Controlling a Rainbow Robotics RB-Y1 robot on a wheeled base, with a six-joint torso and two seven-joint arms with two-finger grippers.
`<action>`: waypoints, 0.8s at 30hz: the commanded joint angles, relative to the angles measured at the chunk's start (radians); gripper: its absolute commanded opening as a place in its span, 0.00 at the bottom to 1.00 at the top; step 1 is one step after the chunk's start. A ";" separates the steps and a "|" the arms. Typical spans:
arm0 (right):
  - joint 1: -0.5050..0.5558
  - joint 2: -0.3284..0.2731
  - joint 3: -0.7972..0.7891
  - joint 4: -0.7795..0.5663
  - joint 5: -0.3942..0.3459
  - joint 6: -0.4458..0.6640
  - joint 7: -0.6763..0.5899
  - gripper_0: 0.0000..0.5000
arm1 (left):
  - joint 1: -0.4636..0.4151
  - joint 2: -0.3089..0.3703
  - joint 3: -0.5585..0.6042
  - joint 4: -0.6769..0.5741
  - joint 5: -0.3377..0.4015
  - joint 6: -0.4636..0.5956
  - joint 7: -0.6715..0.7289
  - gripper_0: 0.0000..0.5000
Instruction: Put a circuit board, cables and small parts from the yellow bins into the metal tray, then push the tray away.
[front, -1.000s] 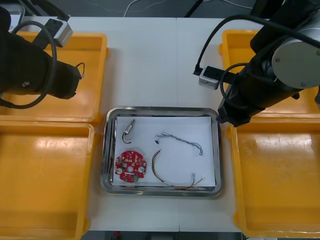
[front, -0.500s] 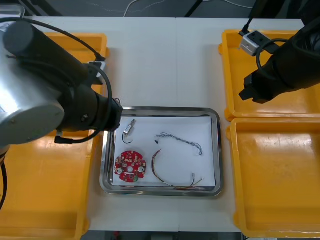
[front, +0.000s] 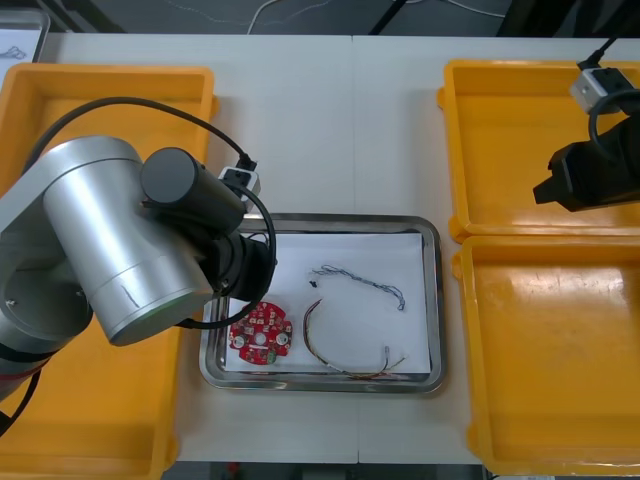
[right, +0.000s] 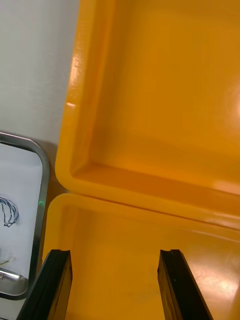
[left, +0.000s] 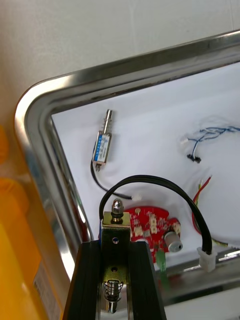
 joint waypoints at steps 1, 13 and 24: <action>0.082 -0.055 -0.087 -0.073 -0.015 0.003 -0.072 1.00 | 0.007 0.011 -0.058 0.058 -0.065 -0.085 0.101 0.00; 0.257 -0.078 -0.242 -0.123 -0.046 0.003 -0.098 1.00 | 0.006 -0.038 -0.138 0.190 -0.183 -0.226 0.101 0.00; 0.334 -0.078 -0.283 -0.123 0.017 0.003 -0.102 1.00 | -0.037 -0.068 -0.202 0.235 -0.197 -0.239 0.118 0.00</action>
